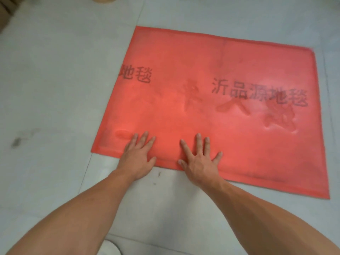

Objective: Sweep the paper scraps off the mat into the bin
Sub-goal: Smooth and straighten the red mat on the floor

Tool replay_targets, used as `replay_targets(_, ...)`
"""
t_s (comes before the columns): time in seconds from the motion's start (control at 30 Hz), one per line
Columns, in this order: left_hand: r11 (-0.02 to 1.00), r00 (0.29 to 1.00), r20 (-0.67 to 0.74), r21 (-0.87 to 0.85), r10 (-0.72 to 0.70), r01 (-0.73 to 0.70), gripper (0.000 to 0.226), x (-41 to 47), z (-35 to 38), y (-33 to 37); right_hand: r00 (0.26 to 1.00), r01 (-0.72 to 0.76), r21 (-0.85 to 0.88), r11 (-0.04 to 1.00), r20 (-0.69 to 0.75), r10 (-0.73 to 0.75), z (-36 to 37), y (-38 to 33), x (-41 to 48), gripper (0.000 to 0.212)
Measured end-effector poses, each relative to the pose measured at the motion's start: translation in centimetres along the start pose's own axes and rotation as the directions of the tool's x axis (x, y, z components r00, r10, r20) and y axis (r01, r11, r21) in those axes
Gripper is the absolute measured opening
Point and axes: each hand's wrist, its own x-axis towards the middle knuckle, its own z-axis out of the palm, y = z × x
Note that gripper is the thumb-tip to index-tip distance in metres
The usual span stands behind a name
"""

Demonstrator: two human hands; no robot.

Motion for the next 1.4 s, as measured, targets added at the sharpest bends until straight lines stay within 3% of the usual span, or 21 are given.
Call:
replay_targets(0.2,0.969,0.982,0.000,-0.162,-0.190,0.188,0.080,-0.8,-0.6,-4.0,1.000,-0.015,-0.007,1.000,0.011,0.015,-0.1,-0.1,0.0,0.066)
replay_targets(0.47,0.951,0.966,-0.038,-0.190,-0.257,0.245,0.076,-0.6,-1.1,-6.8,0.999,-0.019,-0.017,1.000,0.026,0.019,-0.1,-0.1,0.0,0.065)
replay_targets(0.7,0.862,0.883,-0.011,-0.222,-0.469,0.456,0.079,-0.4,-1.6,-8.0,0.999,-0.017,-0.013,1.000,0.048,0.017,-0.4,0.0,0.0,0.064)
replay_targets(1.03,0.873,0.855,0.235,-0.047,-0.463,0.486,0.103,0.6,-4.0,-10.0,0.998,-0.018,-0.048,0.999,0.062,0.021,-0.8,-0.2,0.0,0.065)
replay_targets(1.23,0.917,0.914,0.108,-0.042,-0.390,0.396,0.100,-0.9,-2.1,-7.5,0.998,-0.019,-0.048,0.999,0.065,0.022,-0.7,-0.2,0.0,0.064)
replay_targets(1.4,0.895,0.850,0.294,0.045,-0.437,0.444,0.102,1.0,-3.4,-7.3,0.994,-0.005,-0.009,1.000,0.107,0.006,-1.6,0.3,0.1,0.064)
